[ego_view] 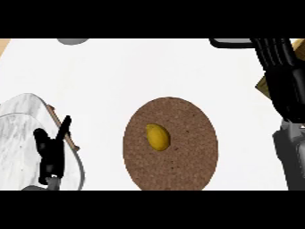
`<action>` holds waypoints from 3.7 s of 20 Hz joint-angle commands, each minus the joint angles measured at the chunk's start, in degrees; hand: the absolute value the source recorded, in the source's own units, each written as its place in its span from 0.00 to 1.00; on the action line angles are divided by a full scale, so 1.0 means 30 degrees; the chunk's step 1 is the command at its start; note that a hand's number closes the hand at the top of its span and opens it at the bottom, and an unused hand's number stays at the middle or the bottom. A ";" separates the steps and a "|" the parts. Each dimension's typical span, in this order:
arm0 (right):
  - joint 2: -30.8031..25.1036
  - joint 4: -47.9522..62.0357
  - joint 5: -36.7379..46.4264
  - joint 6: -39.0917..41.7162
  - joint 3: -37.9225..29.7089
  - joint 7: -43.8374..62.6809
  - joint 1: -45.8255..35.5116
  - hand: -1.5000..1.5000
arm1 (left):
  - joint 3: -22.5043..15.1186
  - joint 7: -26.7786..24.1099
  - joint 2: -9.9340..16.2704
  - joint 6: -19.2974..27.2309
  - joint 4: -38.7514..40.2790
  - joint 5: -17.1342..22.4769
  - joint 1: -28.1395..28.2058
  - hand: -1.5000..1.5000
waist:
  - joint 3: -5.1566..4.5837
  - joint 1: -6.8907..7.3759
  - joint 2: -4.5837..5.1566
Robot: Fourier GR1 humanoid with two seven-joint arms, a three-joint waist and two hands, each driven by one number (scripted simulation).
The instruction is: Pick the lemon from the placemat and place it in the basket
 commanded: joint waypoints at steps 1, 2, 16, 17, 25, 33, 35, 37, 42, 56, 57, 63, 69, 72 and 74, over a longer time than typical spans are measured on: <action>0.1124 0.1023 -0.1487 0.0929 0.0567 0.0100 -0.0974 1.00 | -0.0338 0.0535 0.0510 -0.0116 -0.0267 -0.0778 -0.0886 0.50 | -0.0473 0.0785 -0.0397; 0.1279 0.2076 -0.2357 0.2330 0.0966 -0.0818 -0.1483 1.00 | -0.0544 0.0953 0.1598 -0.0075 -0.3228 -0.0818 0.0048 0.50 | -0.0400 0.1282 -0.0130; 0.3909 0.1296 0.2188 0.8101 1.1089 -0.6434 -0.3529 0.00 | 0.0899 0.2082 0.5072 -0.1808 -0.7799 0.0343 0.1119 0.50 | -0.0548 0.0326 -0.0239; 0.4078 0.0913 0.2524 0.7673 1.1587 -0.5733 -0.3169 0.00 | 0.0996 0.1983 0.5347 -0.1896 -0.7615 0.0213 0.1381 0.50 | -0.0548 0.0240 -0.0394; 0.1792 0.0463 0.5241 0.8780 1.1005 0.1219 -0.8202 0.00 | 0.1773 0.2472 0.5719 -0.2466 -0.6365 0.0612 -0.0167 0.50 | -0.0570 -0.0058 -0.0612; -0.0605 0.2222 0.5322 1.2194 0.7288 0.6518 -1.3881 0.00 | 0.2300 0.0935 0.5065 -0.4005 -0.3457 0.0655 -0.1621 0.50 | -0.0542 0.0398 -0.0482; -0.1054 0.2463 0.4268 1.4236 0.7258 0.6549 -1.4305 0.00 | 0.2371 0.1684 0.4904 -0.4257 -0.2262 0.0664 -0.2915 0.50 | -0.0525 0.0351 -0.0447; -0.1985 0.4721 0.3233 1.6568 0.7058 0.5815 -1.5254 0.00 | 0.2110 0.1774 0.4751 -0.4324 -0.2697 0.0606 -0.3237 0.50 | -0.0530 0.0566 -0.0390; -0.2395 0.5293 0.2597 1.8884 0.6585 0.5657 -1.4878 0.00 | 0.2081 0.0141 0.3677 -0.4461 -0.1163 -0.0359 -0.2713 0.50 | -0.0504 0.0657 -0.0438; -0.3428 0.4564 0.4846 1.8268 0.4154 -0.1318 -0.8819 0.00 | 0.3556 0.1829 0.3747 -0.5683 -0.1730 -0.0651 -0.3606 0.50 | -0.0479 0.0790 -0.0428; -0.2774 0.3265 0.5421 1.7501 0.5025 -0.0989 -0.7661 0.00 | 0.3999 0.0968 0.4067 -0.6688 -0.0578 -0.0477 -0.3876 0.50 | -0.0485 0.0676 -0.0429; -0.0428 0.4856 0.9461 1.3322 0.6875 -0.3861 -0.5839 0.00 | 0.3745 0.0669 0.2726 -0.6178 0.0422 -0.1389 -0.4408 0.50 | -0.0484 0.0829 -0.0355; 0.1450 0.7297 1.0611 1.1404 0.7152 -0.5585 -0.4745 0.00 | 0.4399 0.0754 0.2789 -0.6678 0.0159 -0.1738 -0.4105 0.50 | -0.0487 0.0805 -0.0391; 0.1487 0.7865 1.0460 1.2185 0.6332 -0.6197 -0.5063 0.00 | 0.4795 0.1484 0.2778 -0.6726 -0.1468 -0.1821 -0.2818 0.50 | -0.0487 0.0829 -0.0442; 0.1837 0.6848 1.2239 1.1366 0.7960 -0.5716 -0.3841 0.00 | 0.4516 0.0615 0.2234 -0.6662 -0.1120 -0.2587 -0.2605 0.50 | -0.0490 0.0738 -0.0453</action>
